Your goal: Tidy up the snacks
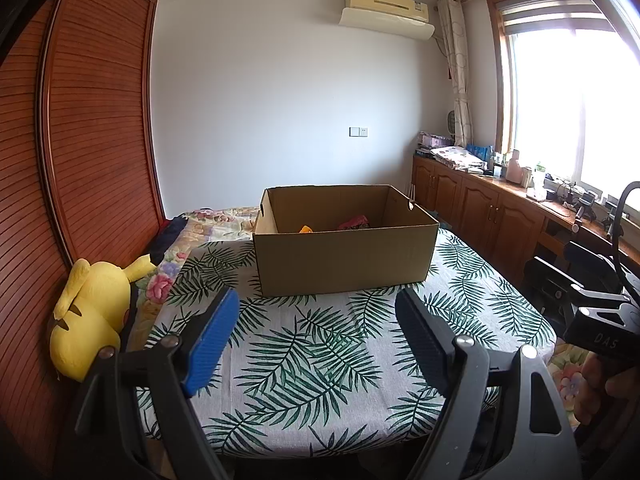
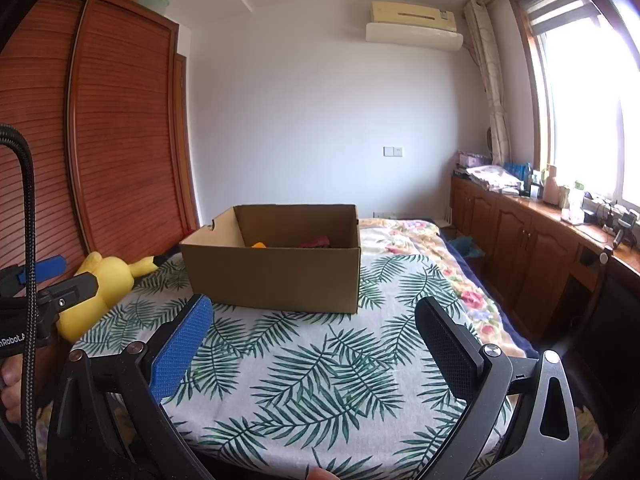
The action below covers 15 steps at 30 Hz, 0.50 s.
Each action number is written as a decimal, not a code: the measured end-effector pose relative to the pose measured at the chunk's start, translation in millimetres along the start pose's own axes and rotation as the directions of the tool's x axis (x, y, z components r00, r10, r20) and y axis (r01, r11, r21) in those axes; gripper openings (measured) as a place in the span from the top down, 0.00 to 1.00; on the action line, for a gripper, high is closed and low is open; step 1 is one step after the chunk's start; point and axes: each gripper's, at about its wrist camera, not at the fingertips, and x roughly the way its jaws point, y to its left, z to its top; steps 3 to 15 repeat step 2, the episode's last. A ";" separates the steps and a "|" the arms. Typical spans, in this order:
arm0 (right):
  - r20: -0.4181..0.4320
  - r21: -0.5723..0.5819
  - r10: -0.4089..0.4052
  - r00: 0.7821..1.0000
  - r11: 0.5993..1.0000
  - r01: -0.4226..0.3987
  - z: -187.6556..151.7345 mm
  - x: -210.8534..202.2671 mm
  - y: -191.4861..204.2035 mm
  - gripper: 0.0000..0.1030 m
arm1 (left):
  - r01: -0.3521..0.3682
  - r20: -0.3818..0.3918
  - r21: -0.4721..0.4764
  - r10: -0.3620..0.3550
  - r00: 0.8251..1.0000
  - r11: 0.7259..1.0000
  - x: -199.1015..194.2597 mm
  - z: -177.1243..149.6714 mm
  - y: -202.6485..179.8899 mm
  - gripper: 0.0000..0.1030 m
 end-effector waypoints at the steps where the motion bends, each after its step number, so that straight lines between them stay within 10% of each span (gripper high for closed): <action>1: 0.000 0.001 0.000 1.000 1.000 0.000 0.0 0.1 -0.1 0.00 | 0.000 0.000 0.001 0.000 1.000 1.000 -0.1 -0.2 0.3 0.21; 15: 0.000 0.000 -0.001 1.000 1.000 0.001 0.1 0.1 0.0 0.00 | 0.000 0.000 0.000 0.000 1.000 1.000 -0.1 -0.2 -0.2 0.21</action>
